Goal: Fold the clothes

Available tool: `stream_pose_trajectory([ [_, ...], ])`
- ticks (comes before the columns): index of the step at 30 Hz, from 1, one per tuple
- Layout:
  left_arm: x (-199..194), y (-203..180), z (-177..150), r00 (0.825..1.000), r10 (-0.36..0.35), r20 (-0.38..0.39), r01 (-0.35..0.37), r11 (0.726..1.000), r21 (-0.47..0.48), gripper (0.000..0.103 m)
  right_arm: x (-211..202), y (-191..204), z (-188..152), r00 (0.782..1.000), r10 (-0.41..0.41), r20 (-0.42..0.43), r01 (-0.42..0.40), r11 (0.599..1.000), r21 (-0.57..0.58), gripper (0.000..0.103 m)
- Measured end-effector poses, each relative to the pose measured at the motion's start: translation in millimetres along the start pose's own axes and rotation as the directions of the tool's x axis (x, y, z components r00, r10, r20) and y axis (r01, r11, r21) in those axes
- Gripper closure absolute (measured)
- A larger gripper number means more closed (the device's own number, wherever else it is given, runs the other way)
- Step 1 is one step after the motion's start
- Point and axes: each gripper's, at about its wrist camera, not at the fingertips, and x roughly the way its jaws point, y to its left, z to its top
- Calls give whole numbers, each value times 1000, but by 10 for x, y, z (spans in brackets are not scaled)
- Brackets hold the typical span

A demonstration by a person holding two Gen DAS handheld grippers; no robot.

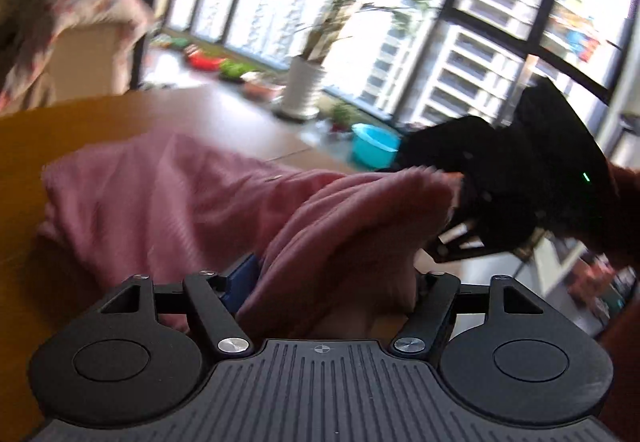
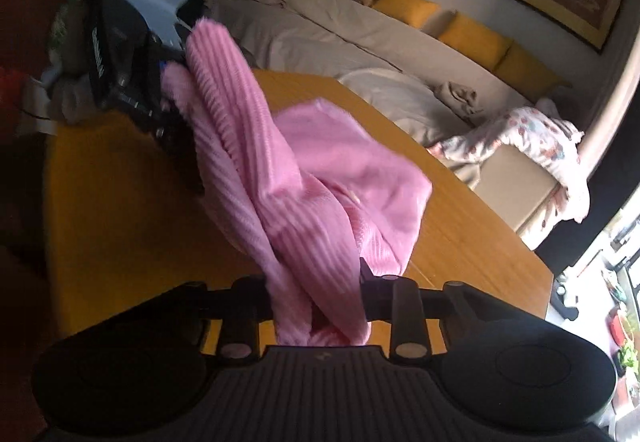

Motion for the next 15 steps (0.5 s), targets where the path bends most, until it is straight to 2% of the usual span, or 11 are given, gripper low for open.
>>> stream_pose_trajectory([
  [1,-66,-144,-14,1000,6,14,-7,998,56,17,-131,58,36,1000,8,5,-8,1000,-5,75],
  [3,-165,-436,-76,998,56,41,-63,976,206,7,-218,108,50,1000,10,17,-10,1000,8,75],
  [6,-175,-712,-249,995,100,26,-103,927,360,7,-325,174,62,999,11,35,-12,999,31,75],
  [7,-140,-731,-301,996,92,2,-86,926,367,7,-361,196,66,999,12,41,-13,999,39,75],
  [8,-103,-732,-343,996,81,-20,-68,929,364,7,-396,219,70,999,12,47,-14,999,46,75],
  [10,-31,-668,-384,998,44,-49,-27,950,311,21,-468,263,79,998,12,59,-16,998,61,75],
  [13,2,-397,-332,999,-38,-40,42,991,129,33,-575,329,91,997,12,77,-19,996,84,74],
  [15,-20,-146,-280,994,-107,-2,107,994,-27,38,-579,326,82,996,8,88,-16,995,98,67],
])
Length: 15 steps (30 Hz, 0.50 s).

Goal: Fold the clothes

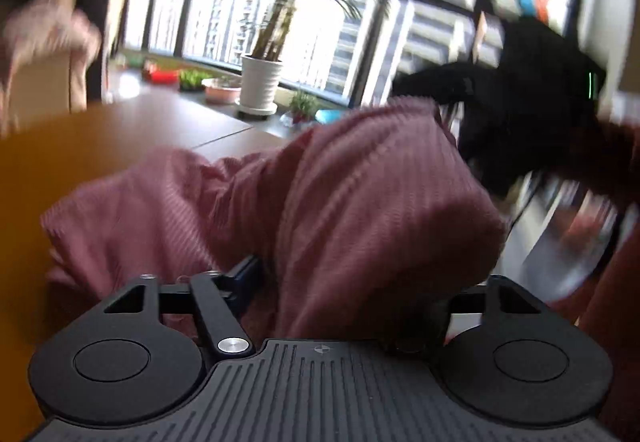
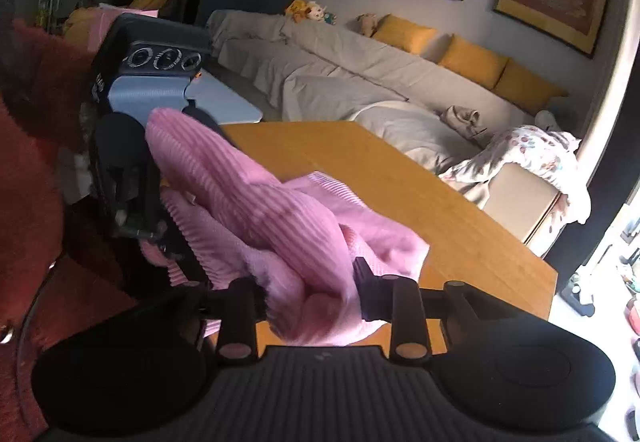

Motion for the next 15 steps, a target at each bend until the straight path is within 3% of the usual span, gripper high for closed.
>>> stream_pose_trajectory([
  [2,-65,252,45,996,-65,59,74,985,-155,41,84,-73,-35,1000,-10,10,10,1000,11,42],
  [4,-122,462,85,988,-100,117,128,956,-263,41,169,-145,-69,1000,-21,21,20,1000,22,37],
  [8,-165,672,130,982,-112,152,155,936,-317,41,325,-258,-127,999,-26,47,24,999,41,28],
  [10,-144,748,138,978,-138,155,183,925,-333,39,384,-263,-124,997,2,74,-6,999,49,28],
  [12,-133,780,139,978,-144,153,189,922,-337,32,456,-398,-92,994,45,99,-60,985,163,28],
  [13,-141,785,158,980,-131,151,175,927,-333,23,492,-470,-75,991,66,113,-90,971,223,31],
  [15,-156,796,197,984,-105,147,148,934,-325,12,566,-616,-42,984,104,144,-148,929,339,46],
])
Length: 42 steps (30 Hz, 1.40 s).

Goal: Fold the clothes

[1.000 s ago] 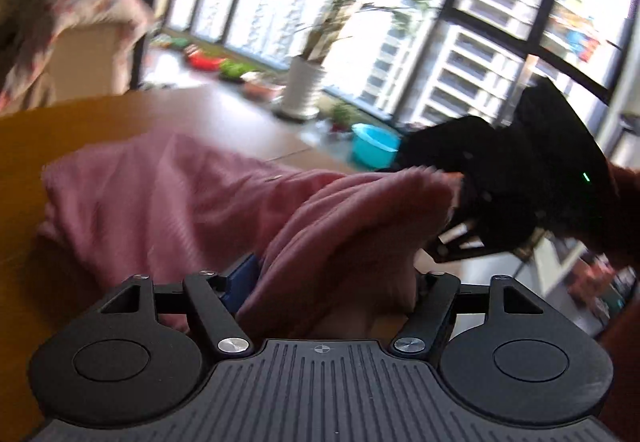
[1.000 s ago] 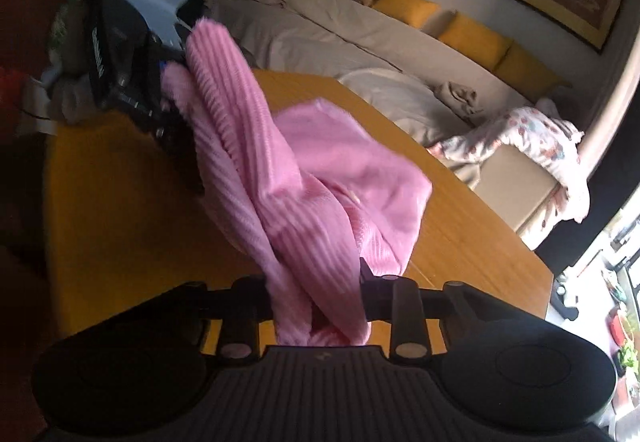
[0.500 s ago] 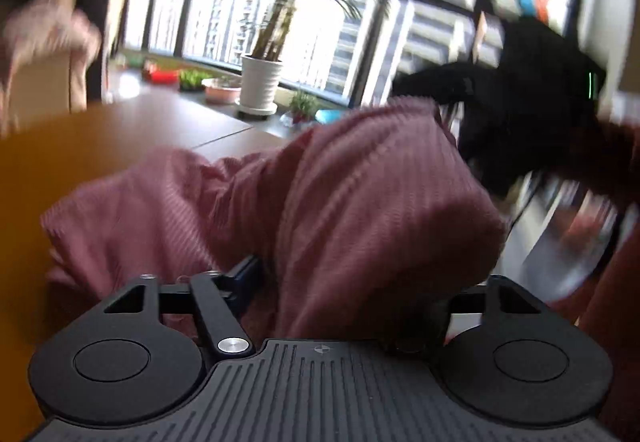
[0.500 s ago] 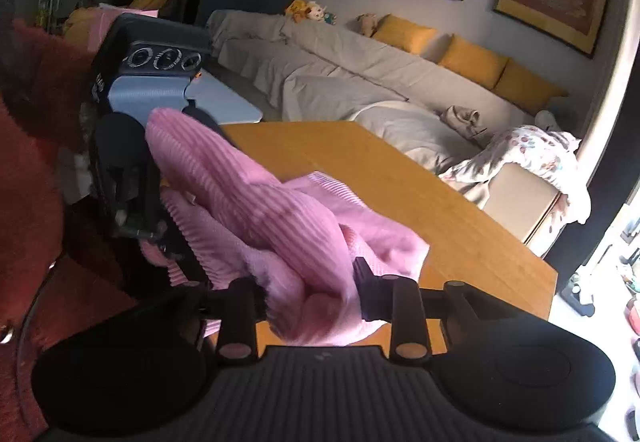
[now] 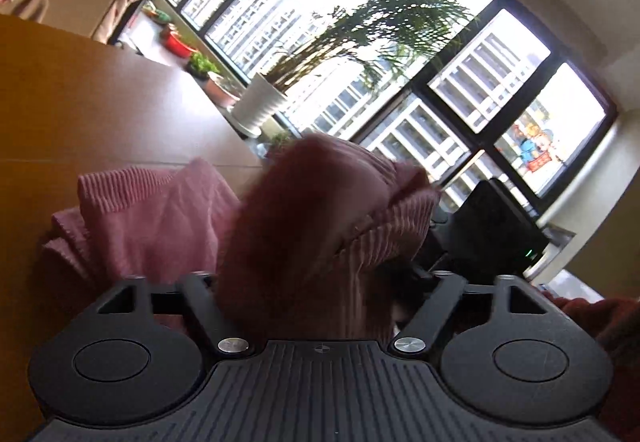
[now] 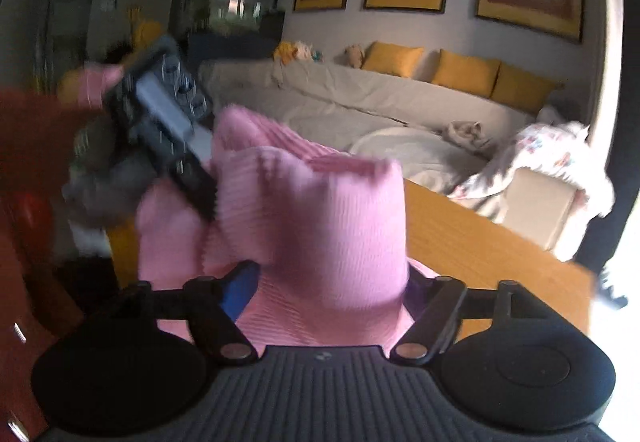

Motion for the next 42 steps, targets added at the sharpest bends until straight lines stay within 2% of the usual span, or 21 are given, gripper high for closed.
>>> stream_pose_trajectory([
  [2,-120,1,67,999,26,28,-27,1000,12,7,62,-135,75,999,45,23,-48,991,128,61],
  [4,-321,5,148,995,70,72,-71,997,10,3,123,-269,150,995,87,51,-97,963,252,63],
  [6,-514,62,239,981,152,119,-152,988,-9,2,271,-478,161,997,66,28,-72,922,381,63],
  [10,-851,59,251,938,301,170,-300,953,-32,1,606,-836,50,996,-31,-89,73,851,520,63],
  [12,-929,-37,163,929,330,166,-334,943,-6,1,678,-960,-49,992,-56,-111,110,807,580,63],
  [13,-926,-91,118,932,328,157,-334,943,11,1,689,-1005,-92,993,-59,-102,109,787,608,62],
  [15,-845,-178,36,949,289,125,-294,955,24,1,684,-1065,-153,993,-73,-92,115,765,633,60],
  [18,-606,-300,-17,982,170,81,-171,985,2,1,685,-972,-157,986,-138,-99,170,803,572,47],
  [19,-526,-335,-32,989,131,72,-131,991,-7,1,685,-939,-157,982,-160,-101,189,814,549,43],
  [21,-373,-355,16,992,103,69,-103,995,-7,1,660,-857,-136,977,-191,-94,212,834,509,40],
  [24,-163,-298,94,985,158,71,-159,987,7,1,562,-749,-112,973,-219,-77,230,861,454,39],
  [27,-34,-163,160,979,197,57,-194,979,-55,1,463,-658,-111,968,-242,-61,246,880,406,35],
  [29,-130,-203,213,983,154,95,-150,987,-50,1,410,-629,-159,966,-253,-55,254,884,392,32],
  [31,-320,-291,253,981,127,146,-124,992,-25,1,385,-609,-216,964,-262,-44,259,886,385,31],
  [33,-499,-351,274,974,135,180,-134,991,-21,1,382,-595,-268,963,-266,-32,258,887,384,30],
  [36,-631,-299,311,966,146,212,-132,988,-76,0,376,-574,-348,962,-273,-13,256,887,383,27],
  [39,-699,-195,357,956,108,271,-63,983,-171,1,356,-575,-391,962,-272,9,247,884,398,25],
  [42,-803,-174,406,936,35,351,40,978,-203,0,342,-587,-408,963,-268,16,238,881,409,23],
])
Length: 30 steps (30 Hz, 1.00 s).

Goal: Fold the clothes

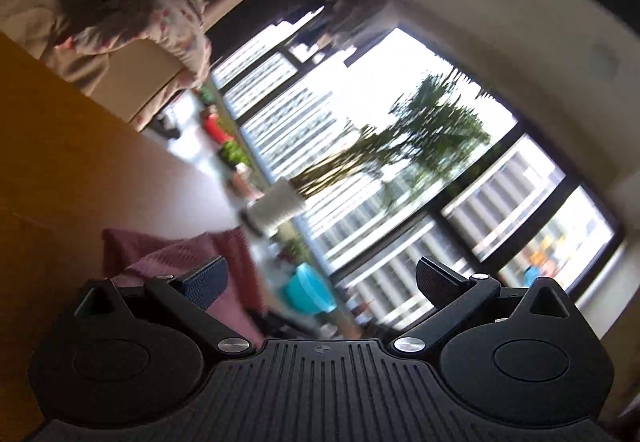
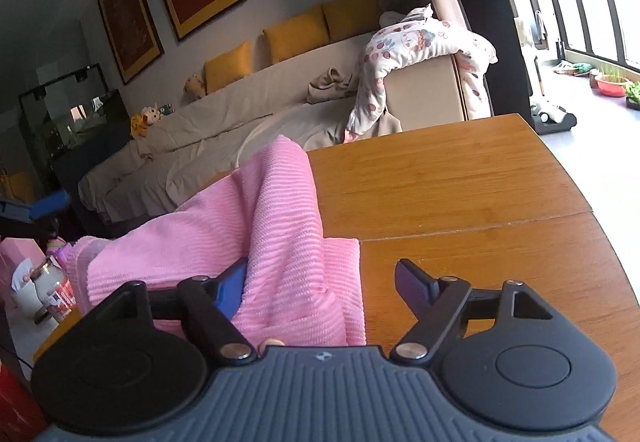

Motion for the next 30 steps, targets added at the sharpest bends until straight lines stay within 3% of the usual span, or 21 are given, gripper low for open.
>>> stream_pose_trajectory([
  [3,89,53,-4,999,-18,-31,16,996,-90,0,-4,-18,-8,1000,7,3,-7,1000,10,21],
  [8,423,454,-246,987,63,-145,-95,969,-229,0,-12,-48,-22,1000,19,7,-19,999,27,18],
  [13,737,721,-271,980,100,-170,-145,948,-281,0,-3,-35,-28,1000,21,1,-21,1000,21,17],
  [17,915,708,-97,973,161,-167,-195,956,-217,2,5,-24,-30,1000,18,-4,-18,1000,14,17],
  [18,928,627,-16,972,177,-152,-202,966,-163,9,5,-24,-30,1000,17,-5,-17,1000,14,17],
  [19,932,536,58,972,193,-137,-209,972,-108,22,6,-24,-29,1000,16,-5,-16,1000,15,17],
  [20,953,465,119,970,204,-131,-213,975,-64,25,6,-24,-29,1000,15,-5,-15,1000,16,16],
  [25,1115,343,305,956,269,-119,-262,962,73,23,-11,-6,-20,1000,-1,0,1,1000,13,7],
  [28,1180,601,347,945,301,-131,-300,954,24,14,-104,111,45,999,-17,50,20,999,-49,0],
  [30,1078,799,304,949,282,-143,-286,958,-12,10,-151,253,156,996,-13,91,23,993,-112,0],
])
